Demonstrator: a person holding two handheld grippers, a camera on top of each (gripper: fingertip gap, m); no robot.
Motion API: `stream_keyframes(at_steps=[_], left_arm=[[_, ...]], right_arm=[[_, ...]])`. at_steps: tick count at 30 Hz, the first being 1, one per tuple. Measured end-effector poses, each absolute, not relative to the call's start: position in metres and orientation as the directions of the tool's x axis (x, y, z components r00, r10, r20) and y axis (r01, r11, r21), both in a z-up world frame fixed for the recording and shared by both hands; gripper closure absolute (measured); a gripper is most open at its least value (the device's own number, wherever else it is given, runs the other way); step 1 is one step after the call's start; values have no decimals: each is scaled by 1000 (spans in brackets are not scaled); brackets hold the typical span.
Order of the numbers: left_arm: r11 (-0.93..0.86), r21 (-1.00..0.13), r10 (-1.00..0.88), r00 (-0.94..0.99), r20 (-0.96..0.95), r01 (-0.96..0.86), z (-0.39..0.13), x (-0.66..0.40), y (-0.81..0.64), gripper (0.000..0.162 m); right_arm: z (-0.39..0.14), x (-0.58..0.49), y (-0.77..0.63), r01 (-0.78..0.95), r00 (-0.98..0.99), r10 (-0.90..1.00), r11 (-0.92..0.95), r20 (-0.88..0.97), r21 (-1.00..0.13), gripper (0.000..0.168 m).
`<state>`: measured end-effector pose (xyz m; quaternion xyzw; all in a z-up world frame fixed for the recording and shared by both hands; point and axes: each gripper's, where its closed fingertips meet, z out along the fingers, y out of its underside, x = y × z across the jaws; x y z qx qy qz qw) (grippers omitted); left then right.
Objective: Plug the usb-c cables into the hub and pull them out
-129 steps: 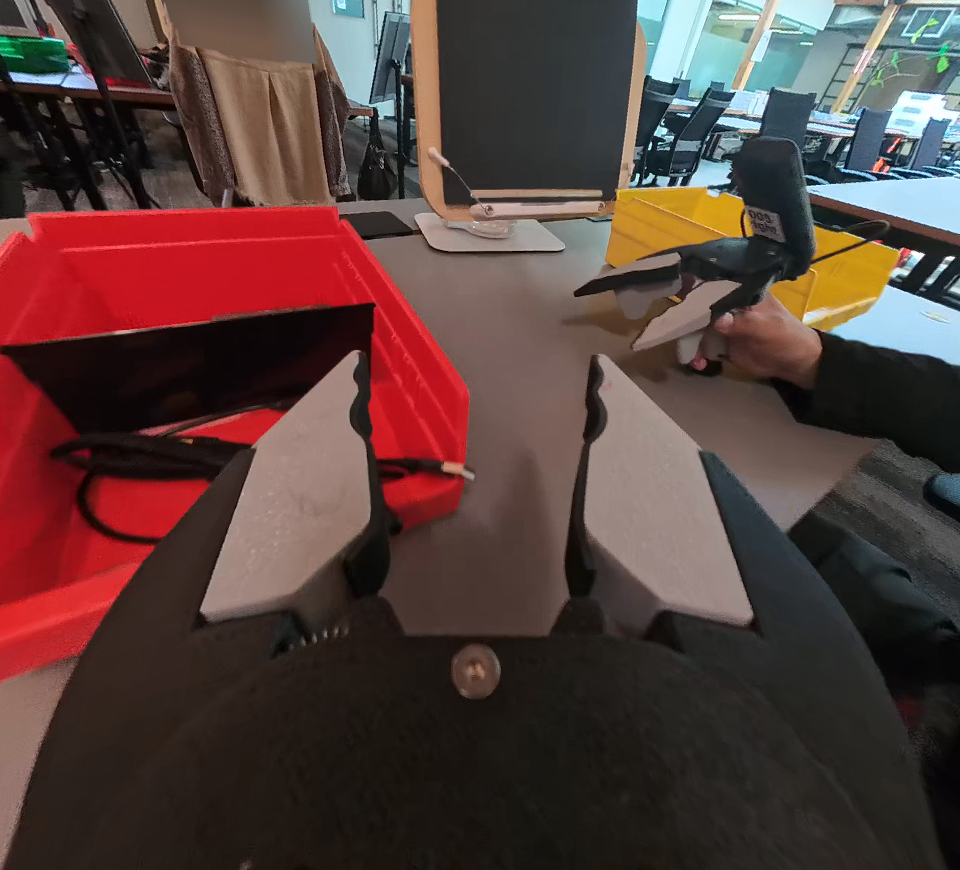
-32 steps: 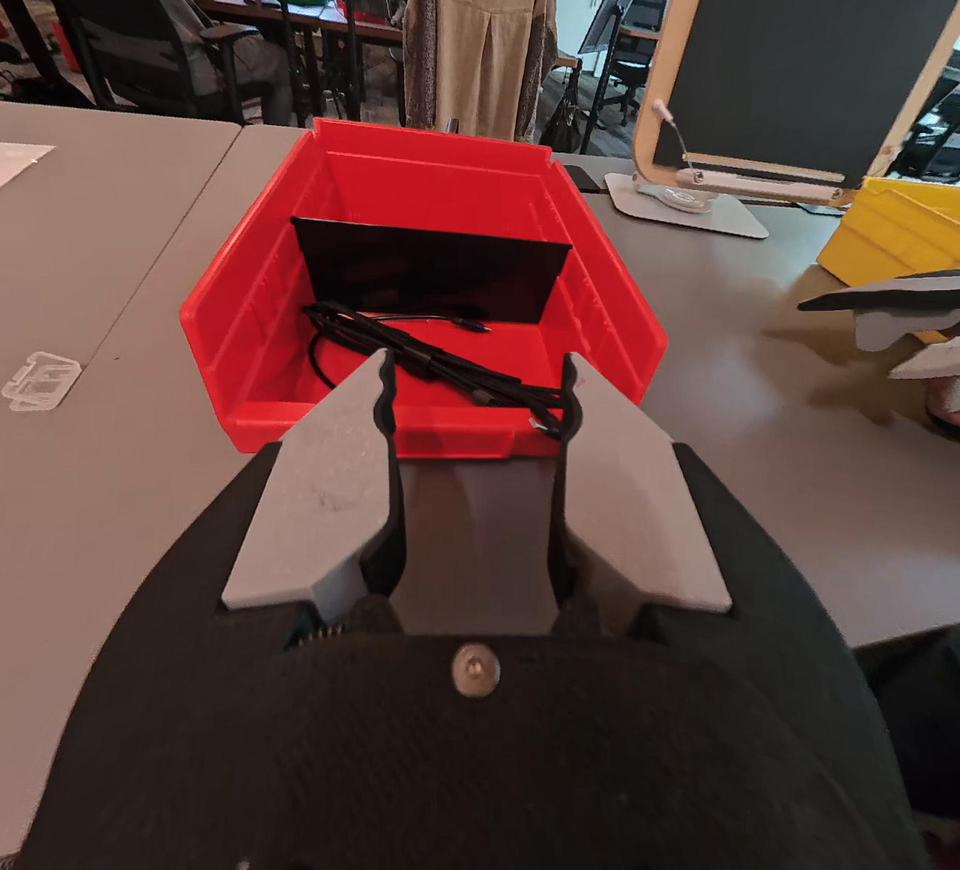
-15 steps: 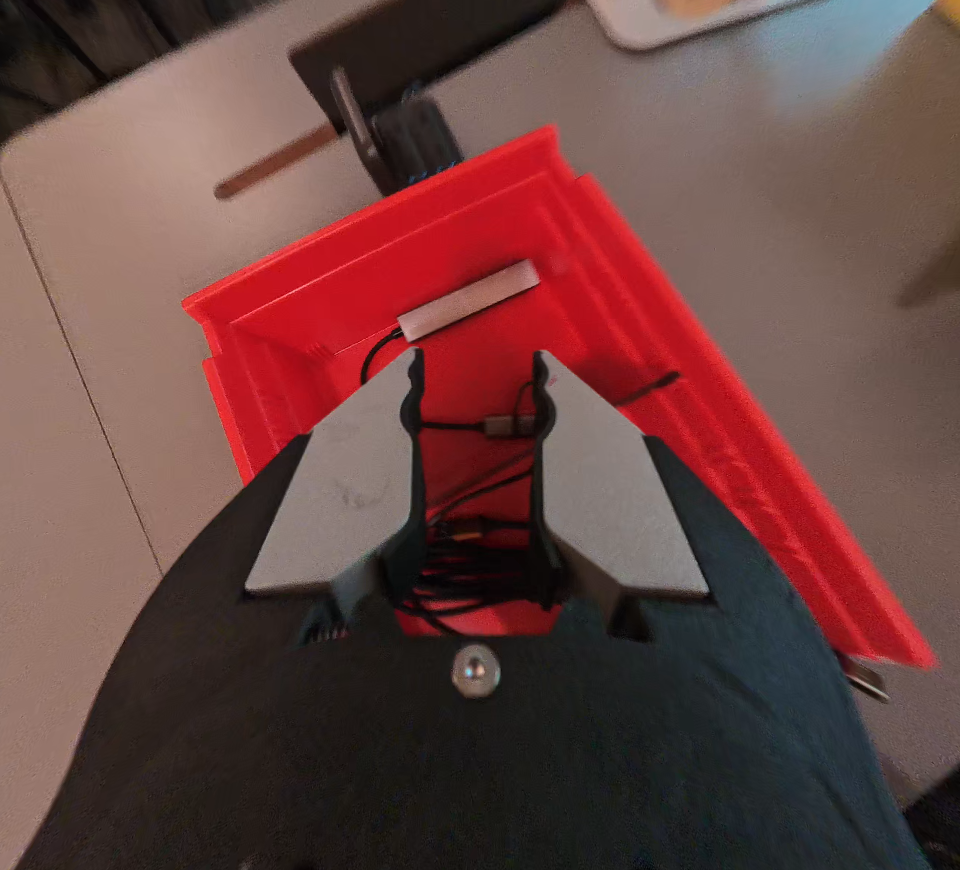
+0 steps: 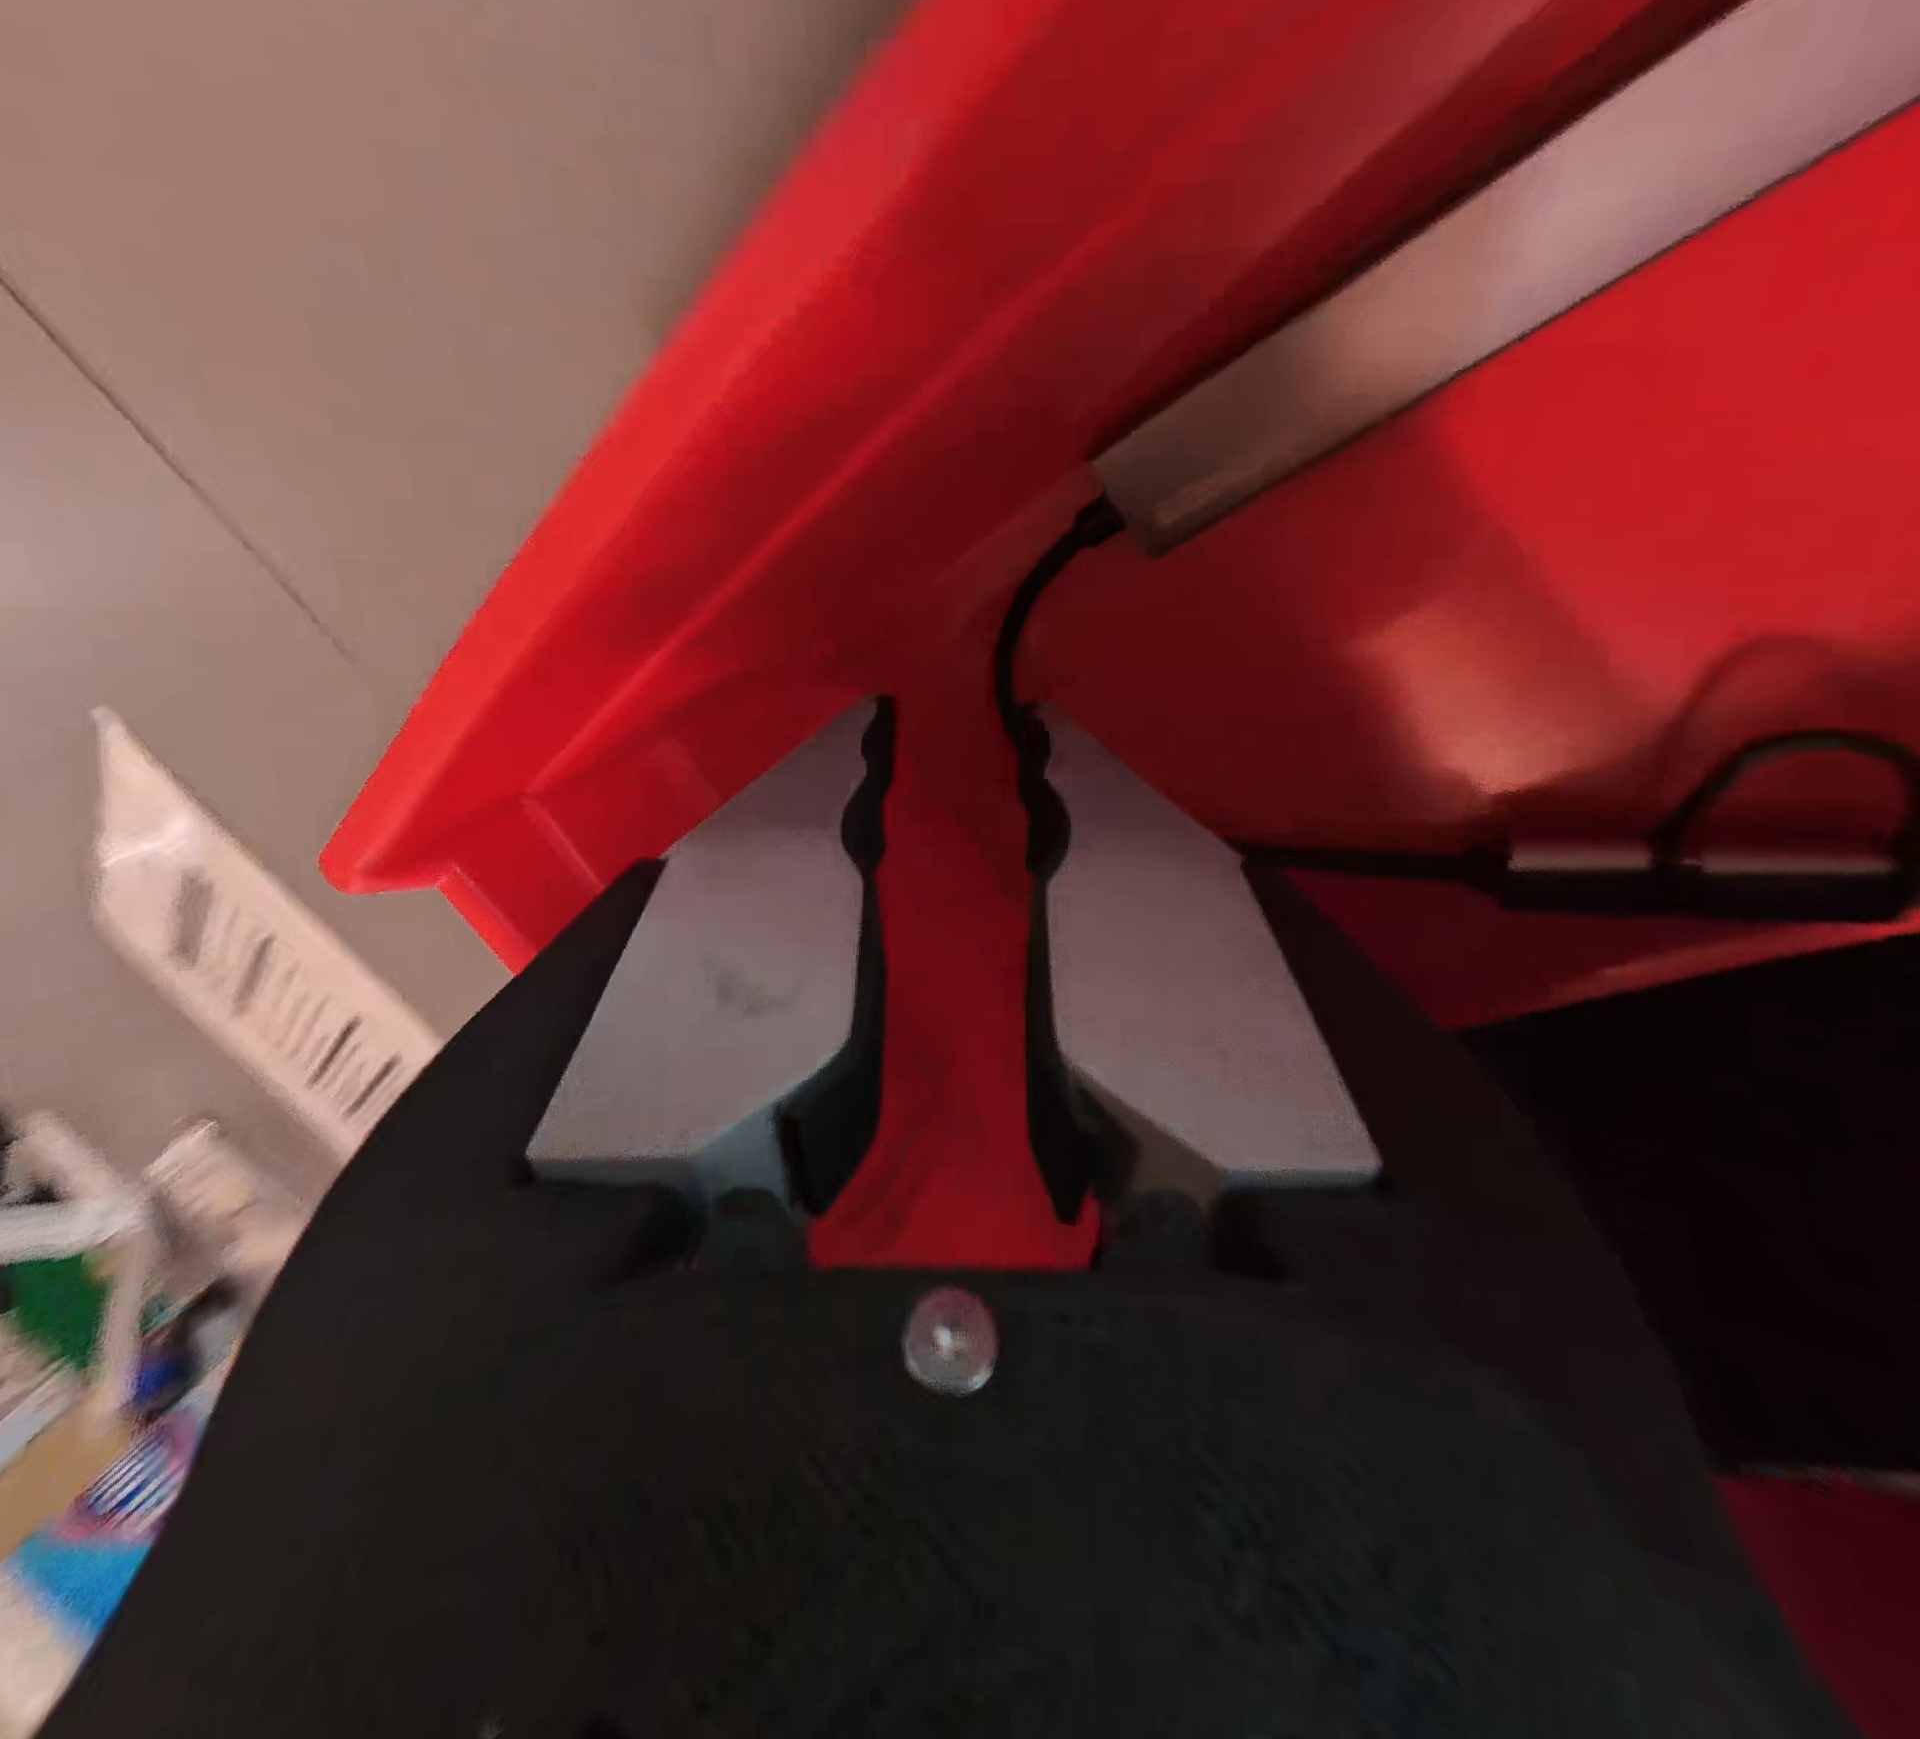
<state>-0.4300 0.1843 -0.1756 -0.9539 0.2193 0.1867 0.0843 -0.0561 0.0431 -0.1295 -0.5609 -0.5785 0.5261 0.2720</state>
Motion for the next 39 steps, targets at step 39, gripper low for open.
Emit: stream_keyframes(at_steps=[39], left_arm=[[-845,-301,-186,770,-611,-443,-106,-417,183,160]], right_arm=[[-114,-52,42,310,-203,965,-99,-168,-945,92]])
